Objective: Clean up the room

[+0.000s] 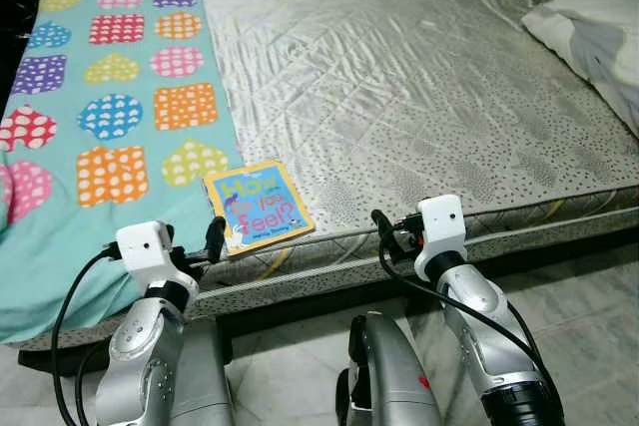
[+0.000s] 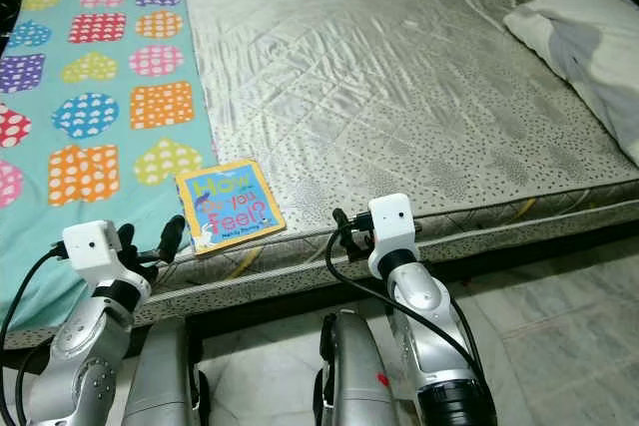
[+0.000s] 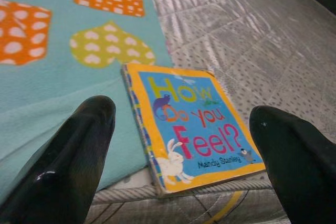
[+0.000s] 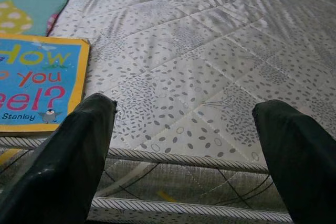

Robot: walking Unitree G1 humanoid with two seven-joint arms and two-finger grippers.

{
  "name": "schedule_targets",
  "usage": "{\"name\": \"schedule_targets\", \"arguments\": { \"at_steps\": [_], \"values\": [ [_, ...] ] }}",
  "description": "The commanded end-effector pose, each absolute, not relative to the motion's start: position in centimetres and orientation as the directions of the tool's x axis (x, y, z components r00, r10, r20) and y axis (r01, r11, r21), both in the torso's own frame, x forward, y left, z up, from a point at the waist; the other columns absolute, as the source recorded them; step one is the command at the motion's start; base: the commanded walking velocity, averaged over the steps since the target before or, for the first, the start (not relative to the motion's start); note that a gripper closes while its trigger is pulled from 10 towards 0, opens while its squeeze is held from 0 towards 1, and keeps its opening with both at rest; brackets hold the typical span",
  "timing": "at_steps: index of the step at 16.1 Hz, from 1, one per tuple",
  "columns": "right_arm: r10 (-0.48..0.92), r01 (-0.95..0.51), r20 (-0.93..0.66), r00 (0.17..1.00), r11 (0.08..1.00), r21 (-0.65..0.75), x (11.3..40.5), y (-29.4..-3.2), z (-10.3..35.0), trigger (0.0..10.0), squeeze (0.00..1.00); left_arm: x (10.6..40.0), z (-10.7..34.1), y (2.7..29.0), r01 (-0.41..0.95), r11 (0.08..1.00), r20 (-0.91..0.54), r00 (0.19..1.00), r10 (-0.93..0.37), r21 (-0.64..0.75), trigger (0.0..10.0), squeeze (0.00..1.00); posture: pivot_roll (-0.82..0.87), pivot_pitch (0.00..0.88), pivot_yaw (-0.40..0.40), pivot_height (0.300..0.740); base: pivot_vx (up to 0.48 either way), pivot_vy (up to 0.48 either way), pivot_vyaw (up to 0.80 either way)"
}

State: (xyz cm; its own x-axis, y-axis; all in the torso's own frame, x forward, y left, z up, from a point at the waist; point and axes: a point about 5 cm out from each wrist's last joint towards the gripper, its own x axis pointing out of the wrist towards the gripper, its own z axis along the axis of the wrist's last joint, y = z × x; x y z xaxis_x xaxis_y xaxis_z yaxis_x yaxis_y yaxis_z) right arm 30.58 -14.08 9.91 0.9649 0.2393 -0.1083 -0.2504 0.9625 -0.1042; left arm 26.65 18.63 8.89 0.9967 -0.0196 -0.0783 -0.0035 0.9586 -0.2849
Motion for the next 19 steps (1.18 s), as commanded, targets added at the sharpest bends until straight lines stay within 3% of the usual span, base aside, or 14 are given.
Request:
{"name": "schedule_targets", "arguments": {
  "at_steps": [1,9,16,19],
  "values": [
    [0.235,-0.247,-0.118,0.965,0.964,-0.100,30.61,-14.28,9.82,10.0,0.00,26.66,9.21,18.60,0.003,0.958,-0.063,0.998,-0.022,-0.286,10.0,0.00,-0.12,0.215,-0.070,0.578,0.304,0.000,0.00],
    [0.239,-0.250,-0.122,0.963,0.965,-0.084,30.67,-14.25,9.73,10.0,0.00,26.71,9.11,18.60,0.003,0.959,-0.070,0.997,-0.024,-0.283,10.0,0.00,-0.12,0.213,-0.071,0.578,0.302,0.000,0.00],
    [0.252,-0.263,-0.120,0.960,0.960,-0.091,30.68,-14.08,9.73,10.0,0.00,26.79,8.91,18.53,0.005,0.963,-0.086,0.996,-0.029,-0.269,10.0,0.00,-0.11,0.206,-0.069,0.578,0.000,0.000,0.00],
    [0.266,-0.278,-0.120,0.957,0.956,-0.098,30.65,-13.89,9.65,10.0,0.00,26.85,8.78,18.53,0.003,0.964,-0.091,0.995,-0.029,-0.265,10.0,0.00,-0.11,0.196,-0.070,0.578,0.000,0.000,0.76]
  ]
}}
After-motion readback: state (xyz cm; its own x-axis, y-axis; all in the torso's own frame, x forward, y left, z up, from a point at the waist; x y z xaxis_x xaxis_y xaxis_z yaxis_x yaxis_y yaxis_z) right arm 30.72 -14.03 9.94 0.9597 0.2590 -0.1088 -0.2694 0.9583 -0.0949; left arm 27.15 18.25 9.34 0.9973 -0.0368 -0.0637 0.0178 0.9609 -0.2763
